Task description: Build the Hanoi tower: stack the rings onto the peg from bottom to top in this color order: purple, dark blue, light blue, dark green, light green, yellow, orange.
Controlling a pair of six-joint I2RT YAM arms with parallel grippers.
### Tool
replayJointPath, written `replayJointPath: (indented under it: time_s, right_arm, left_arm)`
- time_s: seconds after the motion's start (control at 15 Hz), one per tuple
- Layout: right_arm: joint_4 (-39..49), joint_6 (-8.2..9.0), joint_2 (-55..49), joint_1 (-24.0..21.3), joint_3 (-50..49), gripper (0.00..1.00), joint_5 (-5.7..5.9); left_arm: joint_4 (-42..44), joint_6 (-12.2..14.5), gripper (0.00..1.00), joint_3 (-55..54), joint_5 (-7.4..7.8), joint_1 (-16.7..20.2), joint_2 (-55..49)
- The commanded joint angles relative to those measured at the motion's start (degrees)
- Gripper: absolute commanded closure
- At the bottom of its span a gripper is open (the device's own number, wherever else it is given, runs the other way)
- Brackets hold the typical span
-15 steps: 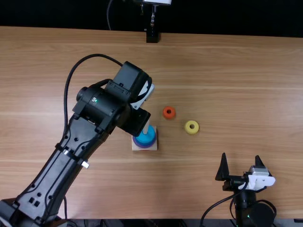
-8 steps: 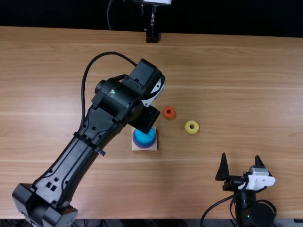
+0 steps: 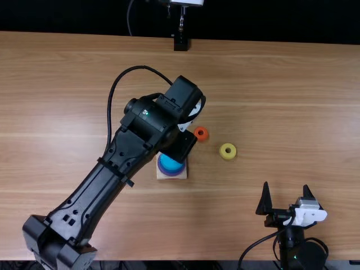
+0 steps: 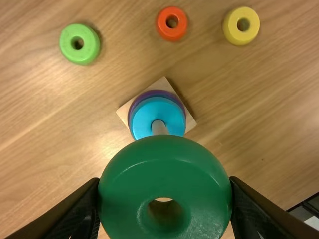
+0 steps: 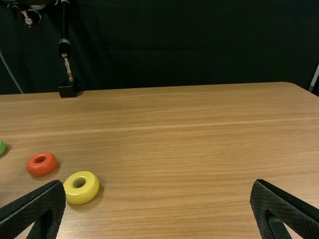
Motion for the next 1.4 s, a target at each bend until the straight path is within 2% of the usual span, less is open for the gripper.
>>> replayJointPath:
  time_s: [0.0, 1.0, 1.07, 1.13, 1.2, 1.33]
  right_arm:
    - [-0.20, 0.20, -0.71, -0.54, -0.73, 0.00, -0.02]
    - [-0.20, 0.20, -0.71, -0.54, -0.73, 0.00, -0.02]
    - [-0.20, 0.20, -0.71, -0.54, -0.73, 0.00, -0.02]
    - [-0.20, 0.20, -0.71, -0.54, -0.73, 0.00, -0.02]
    - [-0.20, 0.20, -0.71, -0.54, -0.73, 0.00, -0.02]
    - [-0.20, 0.20, -0.71, -0.54, -0.73, 0.00, -0.02]
  left_arm:
    - [0.42, -0.39, 1.00, 1.88, -0.15, -0.58, 1.07]
    - [0.73, -0.18, 1.00, 0.12, 0.49, -0.58, 3.27]
    - [0.73, -0.18, 0.67, 0.12, 0.49, -0.58, 3.27]
    - [0.52, -0.39, 0.23, -0.06, 0.49, -0.40, 3.18]
    - [-0.01, -0.28, 0.00, -0.76, 0.49, -0.31, 3.18]
    - [0.10, -0.28, 0.00, -3.13, 0.49, -0.14, 3.01]
